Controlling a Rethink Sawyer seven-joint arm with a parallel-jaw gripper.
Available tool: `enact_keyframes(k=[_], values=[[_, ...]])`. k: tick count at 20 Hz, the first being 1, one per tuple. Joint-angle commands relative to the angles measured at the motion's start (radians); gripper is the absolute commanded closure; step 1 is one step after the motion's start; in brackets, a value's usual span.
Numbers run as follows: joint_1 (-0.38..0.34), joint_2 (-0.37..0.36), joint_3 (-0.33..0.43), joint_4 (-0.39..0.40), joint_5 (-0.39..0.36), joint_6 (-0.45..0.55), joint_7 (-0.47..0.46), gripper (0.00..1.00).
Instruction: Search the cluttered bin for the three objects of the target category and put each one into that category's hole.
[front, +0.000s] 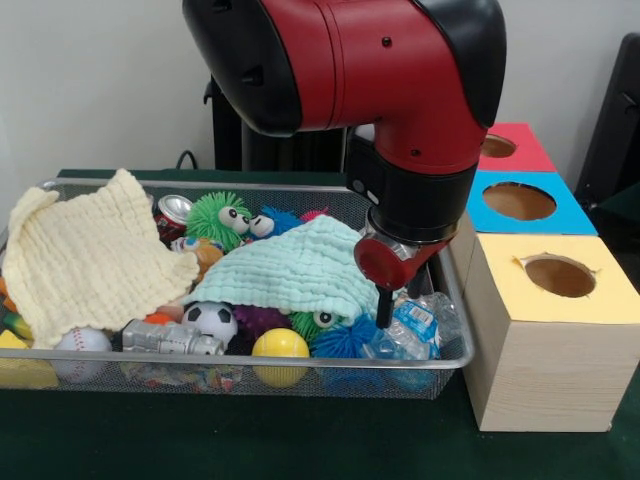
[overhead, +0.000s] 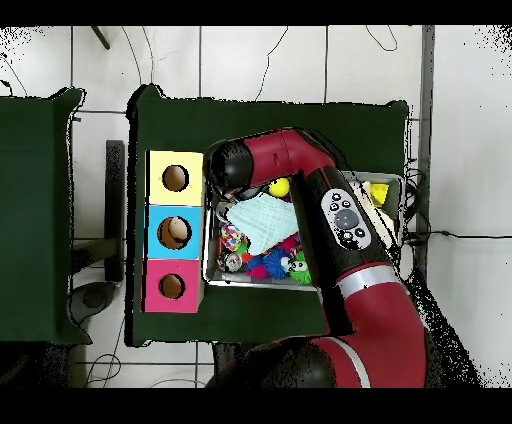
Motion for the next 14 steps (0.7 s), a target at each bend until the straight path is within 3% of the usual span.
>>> enact_keyframes(k=[1, 14], values=[[-0.012, 0.007, 0.059, 0.086, 0.027, -0.071, -0.061, 0.0], [-0.03, 0.016, 0.085, 0.101, 0.032, -0.101, -0.081, 0.0]])
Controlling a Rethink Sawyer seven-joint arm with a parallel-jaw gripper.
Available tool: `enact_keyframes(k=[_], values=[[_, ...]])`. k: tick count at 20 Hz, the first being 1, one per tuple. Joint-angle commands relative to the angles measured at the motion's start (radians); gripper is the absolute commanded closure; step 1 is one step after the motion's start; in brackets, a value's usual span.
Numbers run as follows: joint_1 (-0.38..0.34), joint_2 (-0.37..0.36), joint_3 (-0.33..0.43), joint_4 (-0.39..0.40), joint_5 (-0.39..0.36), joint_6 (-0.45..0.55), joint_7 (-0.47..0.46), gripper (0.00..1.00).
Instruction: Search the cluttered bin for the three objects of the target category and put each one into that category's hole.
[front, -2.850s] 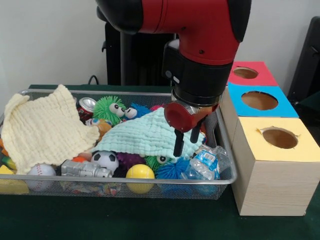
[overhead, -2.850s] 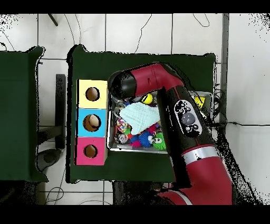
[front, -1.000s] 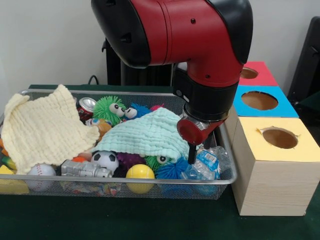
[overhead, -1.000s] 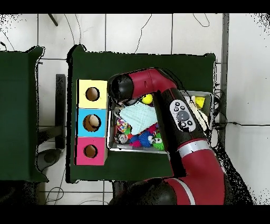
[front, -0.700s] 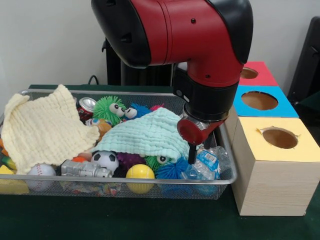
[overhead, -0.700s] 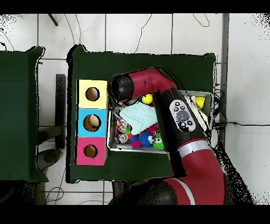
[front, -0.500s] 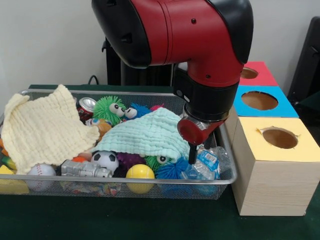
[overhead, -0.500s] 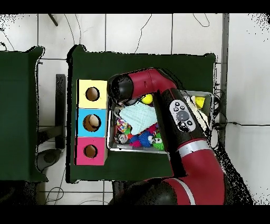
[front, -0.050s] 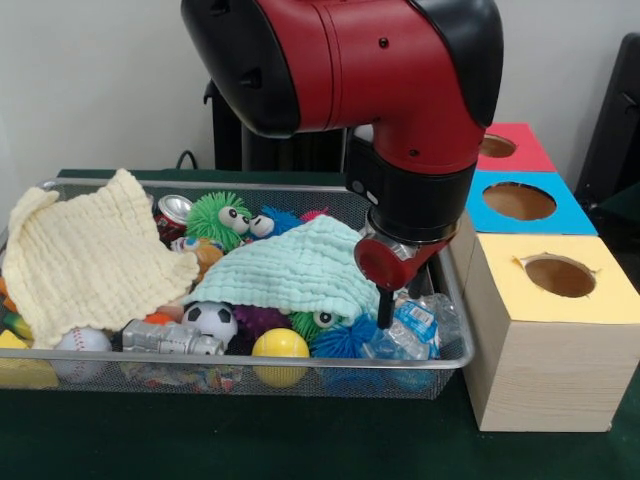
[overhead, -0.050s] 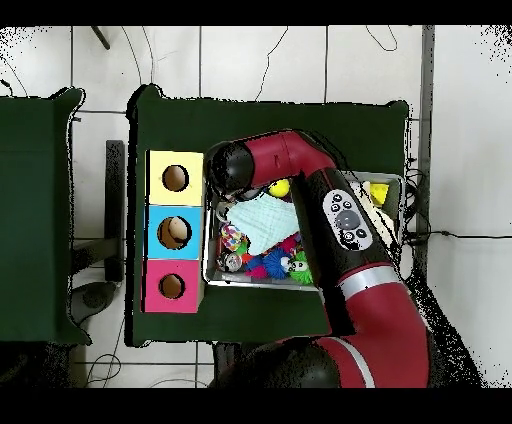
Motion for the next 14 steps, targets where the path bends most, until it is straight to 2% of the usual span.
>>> enact_keyframes(k=[1, 14], values=[[-0.021, 0.017, 0.079, 0.087, 0.031, -0.085, -0.082, 0.0], [-0.021, 0.021, 0.087, 0.081, 0.028, -0.078, -0.087, 0.0]])
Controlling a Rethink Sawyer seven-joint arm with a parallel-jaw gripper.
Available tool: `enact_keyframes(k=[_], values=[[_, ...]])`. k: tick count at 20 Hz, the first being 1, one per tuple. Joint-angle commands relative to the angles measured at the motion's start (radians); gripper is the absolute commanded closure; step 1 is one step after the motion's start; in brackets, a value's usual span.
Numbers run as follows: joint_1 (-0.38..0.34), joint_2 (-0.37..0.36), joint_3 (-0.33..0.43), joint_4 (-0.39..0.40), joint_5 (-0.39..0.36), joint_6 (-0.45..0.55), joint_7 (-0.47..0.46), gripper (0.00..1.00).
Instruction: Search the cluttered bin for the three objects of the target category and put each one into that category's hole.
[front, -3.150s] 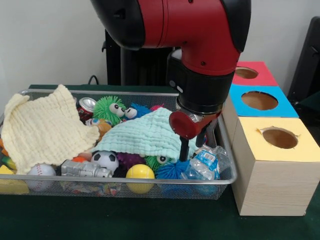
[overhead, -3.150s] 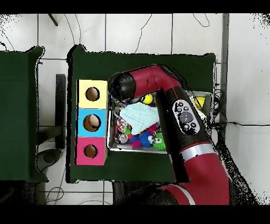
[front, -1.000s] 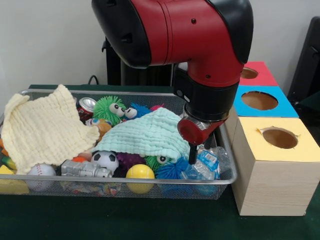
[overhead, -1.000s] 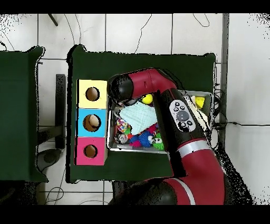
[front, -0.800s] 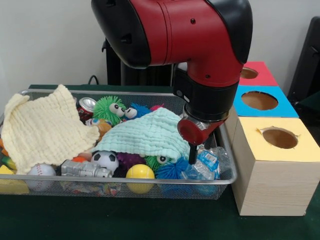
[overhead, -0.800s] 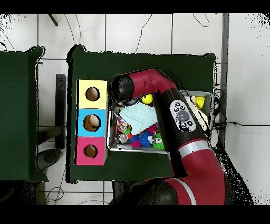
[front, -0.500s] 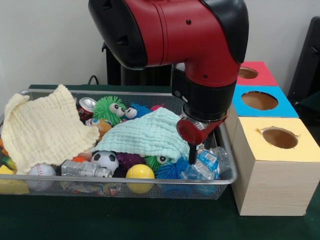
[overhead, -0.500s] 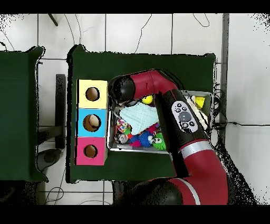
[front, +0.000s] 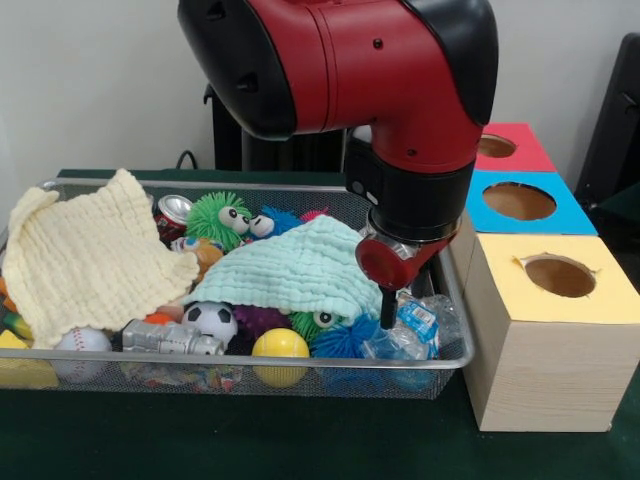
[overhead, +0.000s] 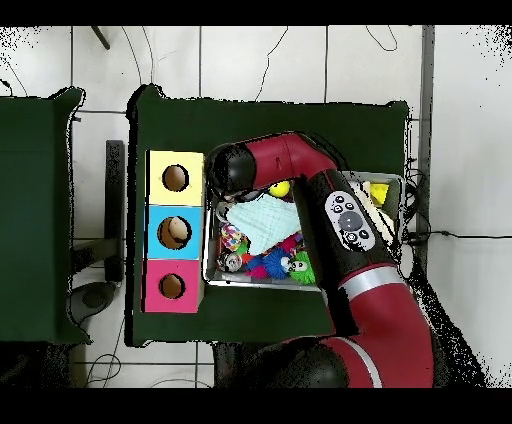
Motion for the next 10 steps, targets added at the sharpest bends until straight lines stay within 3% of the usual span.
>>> enact_keyframes(k=[1, 4, 5, 10], values=[[-0.011, 0.021, 0.074, 0.067, 0.027, -0.063, -0.088, 0.0], [-0.013, 0.021, 0.076, 0.066, 0.026, -0.061, -0.09, 0.0], [-0.012, 0.022, 0.076, 0.065, 0.026, -0.058, -0.091, 1.0], [-0.003, 0.017, 0.065, 0.061, 0.018, -0.048, -0.078, 1.0]])
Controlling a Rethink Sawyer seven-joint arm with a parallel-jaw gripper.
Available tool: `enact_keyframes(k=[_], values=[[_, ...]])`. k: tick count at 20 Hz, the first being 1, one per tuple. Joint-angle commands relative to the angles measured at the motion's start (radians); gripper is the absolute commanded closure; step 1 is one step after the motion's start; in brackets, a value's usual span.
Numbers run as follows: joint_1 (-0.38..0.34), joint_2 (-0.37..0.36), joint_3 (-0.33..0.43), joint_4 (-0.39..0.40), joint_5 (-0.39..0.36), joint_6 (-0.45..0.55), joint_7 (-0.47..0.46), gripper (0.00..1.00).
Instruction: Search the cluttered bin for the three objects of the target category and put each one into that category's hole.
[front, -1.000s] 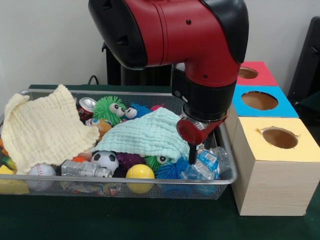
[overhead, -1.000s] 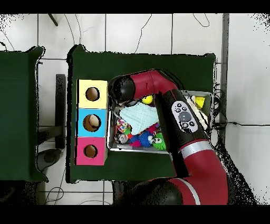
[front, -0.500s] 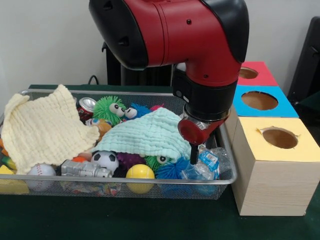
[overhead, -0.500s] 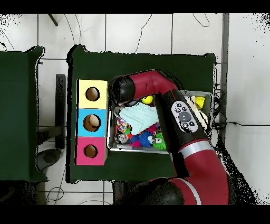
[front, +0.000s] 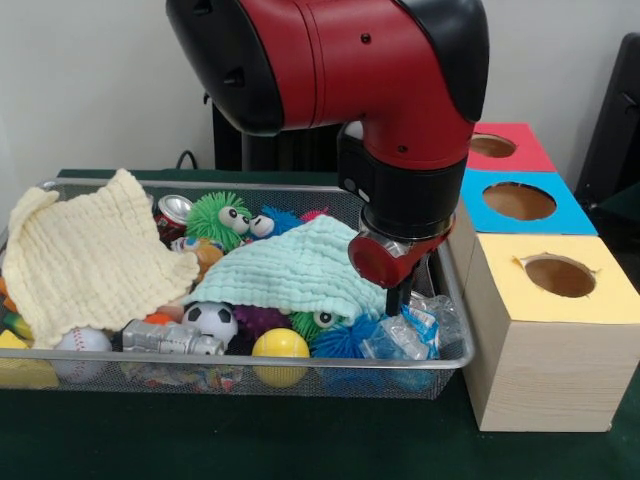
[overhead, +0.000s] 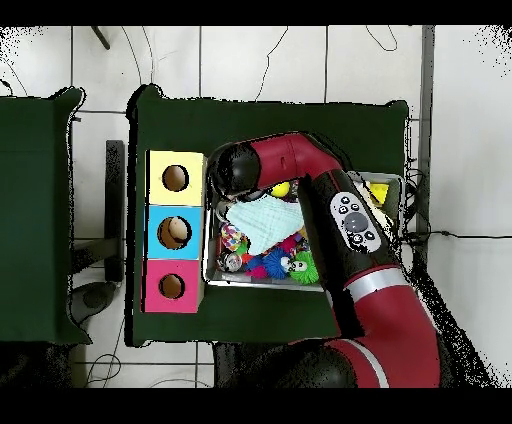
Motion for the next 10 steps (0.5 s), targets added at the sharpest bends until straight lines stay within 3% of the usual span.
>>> enact_keyframes(k=[1, 10], values=[[0.01, 0.023, 0.06, 0.056, 0.017, -0.049, -0.078, 1.0], [0.01, 0.022, 0.059, 0.054, 0.016, -0.05, -0.072, 1.0]])
